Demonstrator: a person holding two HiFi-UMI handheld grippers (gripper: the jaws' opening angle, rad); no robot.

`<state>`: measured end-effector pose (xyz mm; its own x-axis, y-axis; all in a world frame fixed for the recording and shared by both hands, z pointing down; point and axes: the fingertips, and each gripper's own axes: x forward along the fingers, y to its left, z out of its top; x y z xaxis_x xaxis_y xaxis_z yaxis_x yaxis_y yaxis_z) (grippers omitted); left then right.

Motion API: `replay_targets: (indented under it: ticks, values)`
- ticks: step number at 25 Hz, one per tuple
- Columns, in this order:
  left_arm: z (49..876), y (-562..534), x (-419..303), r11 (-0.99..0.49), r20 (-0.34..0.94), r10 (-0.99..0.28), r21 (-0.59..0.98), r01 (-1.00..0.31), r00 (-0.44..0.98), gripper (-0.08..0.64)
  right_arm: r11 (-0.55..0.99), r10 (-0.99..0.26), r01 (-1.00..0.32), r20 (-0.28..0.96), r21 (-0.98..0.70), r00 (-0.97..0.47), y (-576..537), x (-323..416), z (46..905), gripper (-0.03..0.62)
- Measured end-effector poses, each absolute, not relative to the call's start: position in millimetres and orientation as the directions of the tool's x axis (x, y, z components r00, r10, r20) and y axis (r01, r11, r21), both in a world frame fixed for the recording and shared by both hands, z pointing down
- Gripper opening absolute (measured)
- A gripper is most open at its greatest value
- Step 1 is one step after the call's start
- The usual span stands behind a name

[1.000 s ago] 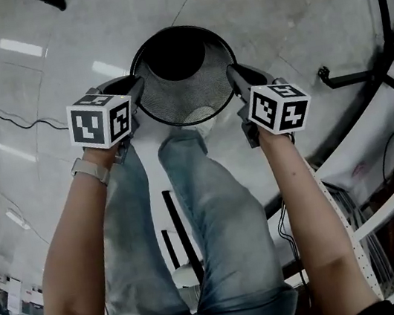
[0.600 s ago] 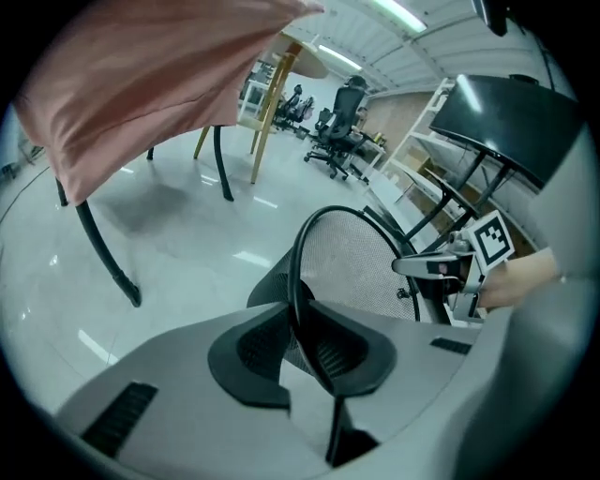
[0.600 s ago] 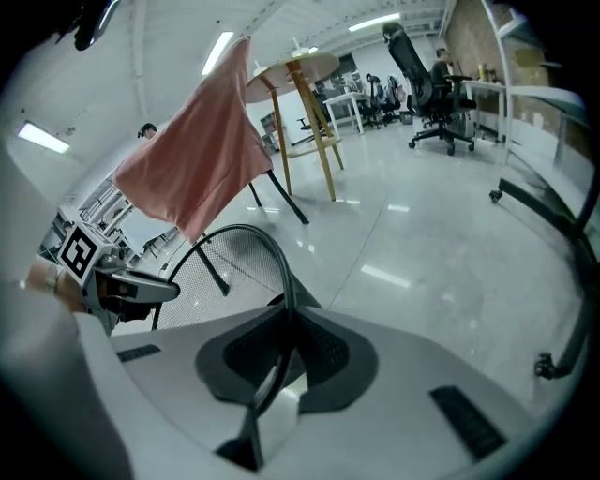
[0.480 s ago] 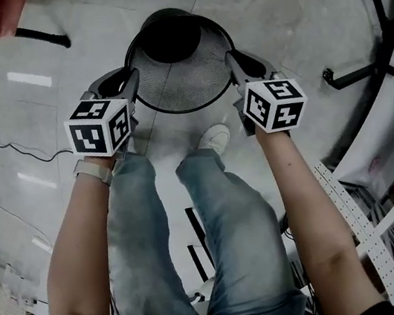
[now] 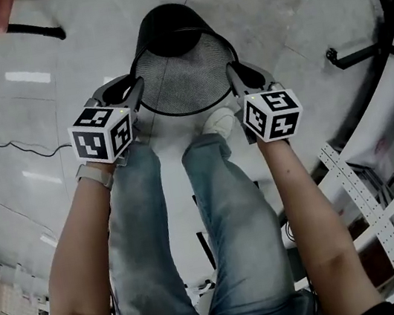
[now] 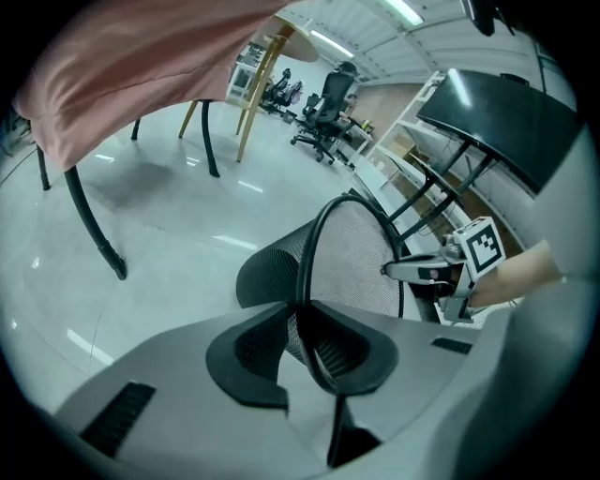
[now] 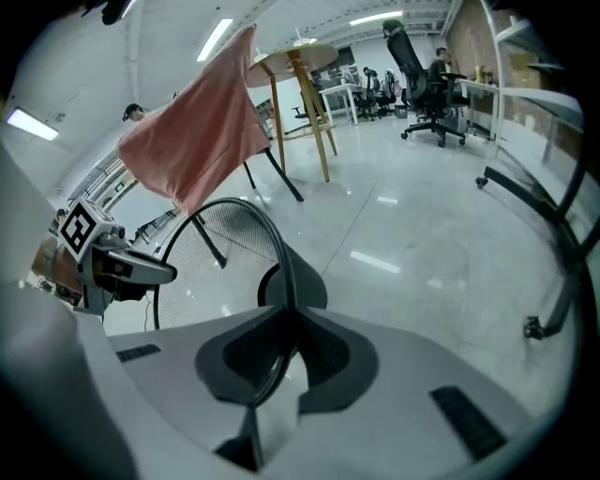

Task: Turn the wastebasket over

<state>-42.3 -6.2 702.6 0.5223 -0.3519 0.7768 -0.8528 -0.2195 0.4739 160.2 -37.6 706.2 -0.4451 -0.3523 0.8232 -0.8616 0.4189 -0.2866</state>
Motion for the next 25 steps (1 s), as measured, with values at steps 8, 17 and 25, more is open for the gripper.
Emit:
replay_targets:
  ticks: [8,17,25]
  values:
    - [723.1,61.2,-30.6,-0.242,0.813,-0.129,0.529,-0.813,0.567,0.096,0.370,-0.212,-0.877,0.891,-0.308,-0.402,29.0,167.9,733.0,0.054]
    - [765.4,143.1,-20.4,-0.329,0.797,0.117,0.594,-0.734,0.592,0.176,0.384,-0.067,-0.867,0.927,-0.317,-0.368,100.8,176.8,780.2,0.135]
    - [810.1,165.7,-18.2,-0.387,0.798,0.198,0.597,-0.702,0.569,0.213,0.451,0.006,-0.831,0.933,-0.325,-0.361,125.9,174.7,823.6,0.135]
